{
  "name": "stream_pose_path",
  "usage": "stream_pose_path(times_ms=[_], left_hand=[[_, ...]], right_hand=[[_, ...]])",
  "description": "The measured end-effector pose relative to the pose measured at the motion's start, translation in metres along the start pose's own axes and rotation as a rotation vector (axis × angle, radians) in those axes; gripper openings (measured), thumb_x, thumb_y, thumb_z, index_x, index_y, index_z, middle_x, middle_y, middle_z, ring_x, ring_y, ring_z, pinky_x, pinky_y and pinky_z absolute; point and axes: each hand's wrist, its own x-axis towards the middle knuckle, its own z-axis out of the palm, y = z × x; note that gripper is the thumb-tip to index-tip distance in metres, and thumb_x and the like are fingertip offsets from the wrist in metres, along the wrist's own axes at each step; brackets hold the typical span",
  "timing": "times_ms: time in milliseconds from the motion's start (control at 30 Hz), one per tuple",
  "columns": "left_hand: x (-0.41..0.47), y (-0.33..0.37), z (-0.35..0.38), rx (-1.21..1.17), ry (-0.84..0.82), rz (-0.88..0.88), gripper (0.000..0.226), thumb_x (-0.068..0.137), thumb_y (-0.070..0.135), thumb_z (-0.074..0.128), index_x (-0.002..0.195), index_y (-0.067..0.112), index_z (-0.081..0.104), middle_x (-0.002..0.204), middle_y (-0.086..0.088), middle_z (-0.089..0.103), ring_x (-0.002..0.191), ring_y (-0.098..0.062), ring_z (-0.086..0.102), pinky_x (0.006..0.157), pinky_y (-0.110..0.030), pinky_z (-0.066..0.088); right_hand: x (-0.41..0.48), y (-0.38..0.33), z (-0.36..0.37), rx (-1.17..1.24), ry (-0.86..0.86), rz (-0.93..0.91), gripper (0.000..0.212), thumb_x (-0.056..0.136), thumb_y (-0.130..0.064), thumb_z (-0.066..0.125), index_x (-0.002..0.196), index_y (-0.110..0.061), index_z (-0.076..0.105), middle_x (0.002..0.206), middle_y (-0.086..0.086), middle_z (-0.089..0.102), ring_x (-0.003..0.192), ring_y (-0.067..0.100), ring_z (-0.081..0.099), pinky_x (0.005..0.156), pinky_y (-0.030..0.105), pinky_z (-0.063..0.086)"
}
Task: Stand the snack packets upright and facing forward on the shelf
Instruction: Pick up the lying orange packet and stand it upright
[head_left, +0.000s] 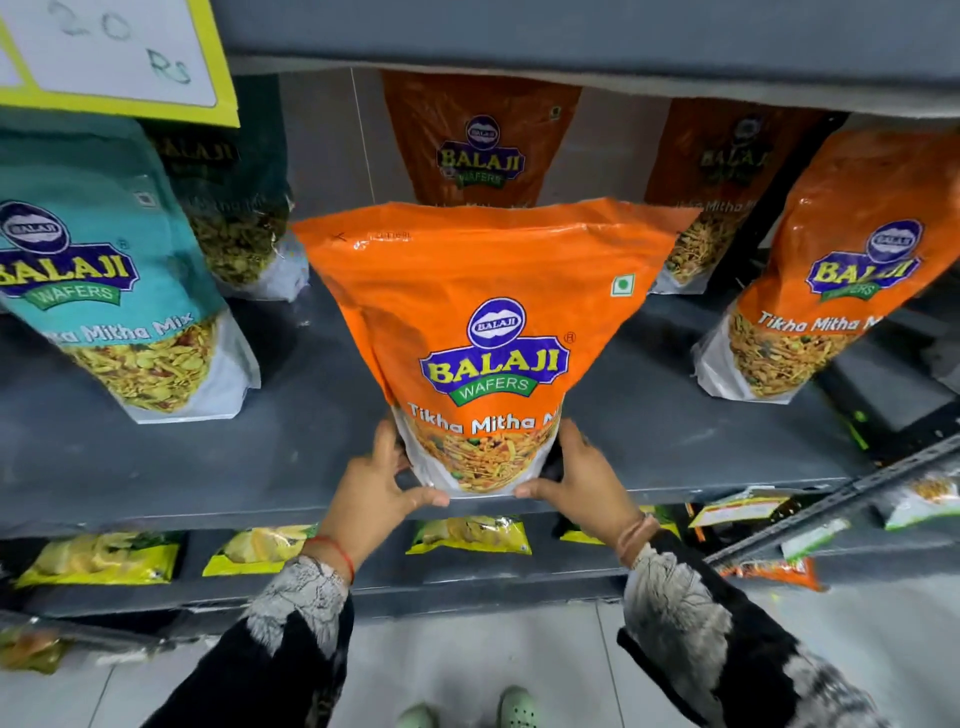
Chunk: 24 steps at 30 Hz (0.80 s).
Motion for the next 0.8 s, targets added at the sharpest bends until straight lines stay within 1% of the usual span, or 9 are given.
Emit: stream_pose_path(times_ms=[133, 233, 300, 400, 500, 567, 667, 733, 800], left_hand=[[0.0, 0.002, -0.001, -0.001, -0.015, 0.028, 0.075, 0.054, 0.018, 0.086, 0.105, 0.036, 0.034, 0.102, 0.016, 0.061, 0.093, -0.003, 0.063, 0.07, 0.001, 0.044], [-0.011, 0.006, 0.003, -0.027, 0.018, 0.037, 0.078, 0.056, 0.015, 0.085, 0.119, 0.024, 0.04, 0.116, 0.012, 0.058, 0.109, -0.01, 0.058, 0.087, -0.012, 0.044], [-0.033, 0.006, 0.009, -0.07, 0.201, 0.023, 0.079, 0.058, 0.027, 0.082, 0.125, 0.021, 0.041, 0.121, 0.008, 0.057, 0.113, -0.008, 0.056, 0.092, -0.012, 0.041], [-0.08, 0.017, 0.033, 0.049, 0.442, 0.06, 0.061, 0.07, 0.061, 0.063, 0.114, 0.02, 0.052, 0.102, 0.0, 0.06, 0.094, -0.018, 0.058, 0.083, -0.015, 0.041], [-0.092, 0.05, 0.094, 0.078, 0.261, 0.244, 0.048, 0.08, 0.064, 0.047, 0.106, 0.025, 0.056, 0.099, 0.0, 0.062, 0.096, -0.008, 0.053, 0.088, -0.014, 0.039], [-0.069, 0.089, 0.14, 0.003, 0.157, 0.301, 0.036, 0.084, 0.053, 0.048, 0.108, 0.027, 0.057, 0.106, 0.006, 0.061, 0.1, 0.002, 0.051, 0.092, -0.007, 0.036], [0.006, 0.149, 0.203, -0.348, 0.153, 0.082, 0.027, 0.094, 0.026, 0.043, 0.121, 0.025, 0.047, 0.124, 0.008, 0.054, 0.112, 0.008, 0.048, 0.101, -0.018, 0.034], [0.06, 0.181, 0.235, -0.608, 0.071, -0.076, 0.04, 0.098, 0.027, 0.025, 0.136, 0.019, 0.032, 0.146, 0.002, 0.035, 0.131, -0.003, 0.034, 0.11, -0.02, 0.023], [0.104, 0.198, 0.261, -0.8, 0.005, -0.208, 0.05, 0.098, 0.037, 0.019, 0.14, 0.011, 0.029, 0.149, 0.001, 0.03, 0.13, -0.01, 0.039, 0.104, -0.015, 0.029]], right_hand=[[0.0, -0.001, 0.0, -0.022, 0.026, 0.007, 0.063, 0.063, -0.023, 0.08, 0.112, -0.016, 0.041, 0.101, -0.005, 0.049, 0.097, 0.019, 0.053, 0.065, 0.015, 0.036], [-0.007, 0.002, -0.005, 0.033, 0.021, 0.007, 0.086, 0.06, -0.026, 0.082, 0.129, -0.02, 0.032, 0.127, -0.004, 0.048, 0.121, 0.02, 0.045, 0.09, 0.027, 0.039], [-0.025, 0.012, -0.013, 0.108, 0.07, 0.003, 0.102, 0.061, -0.03, 0.083, 0.14, -0.026, 0.018, 0.145, -0.009, 0.029, 0.133, 0.009, 0.028, 0.106, 0.022, 0.028], [-0.06, 0.035, -0.039, 0.23, 0.288, 0.0, 0.081, 0.072, -0.036, 0.071, 0.136, -0.034, 0.021, 0.148, -0.01, 0.023, 0.136, 0.001, 0.021, 0.109, 0.011, 0.02], [-0.065, 0.066, -0.091, 0.38, 0.566, 0.053, 0.06, 0.084, -0.029, 0.053, 0.138, -0.017, 0.029, 0.146, 0.0, 0.031, 0.134, 0.011, 0.03, 0.11, 0.025, 0.027], [-0.049, 0.085, -0.13, 0.458, 0.682, 0.092, 0.048, 0.094, -0.027, 0.041, 0.138, -0.012, 0.029, 0.145, 0.003, 0.033, 0.132, 0.011, 0.031, 0.108, 0.022, 0.027], [-0.012, 0.115, -0.178, 0.615, 0.721, 0.182, 0.047, 0.098, -0.036, 0.027, 0.14, -0.014, 0.028, 0.15, 0.006, 0.029, 0.136, 0.014, 0.028, 0.112, 0.027, 0.02], [0.01, 0.132, -0.197, 0.786, 0.691, 0.201, 0.049, 0.098, -0.038, 0.024, 0.141, -0.014, 0.026, 0.152, 0.005, 0.028, 0.138, 0.018, 0.027, 0.118, 0.039, 0.017], [0.023, 0.145, -0.209, 0.821, 0.618, 0.231, 0.056, 0.096, -0.049, 0.02, 0.142, -0.017, 0.025, 0.153, 0.003, 0.026, 0.139, 0.018, 0.025, 0.119, 0.041, 0.015]])
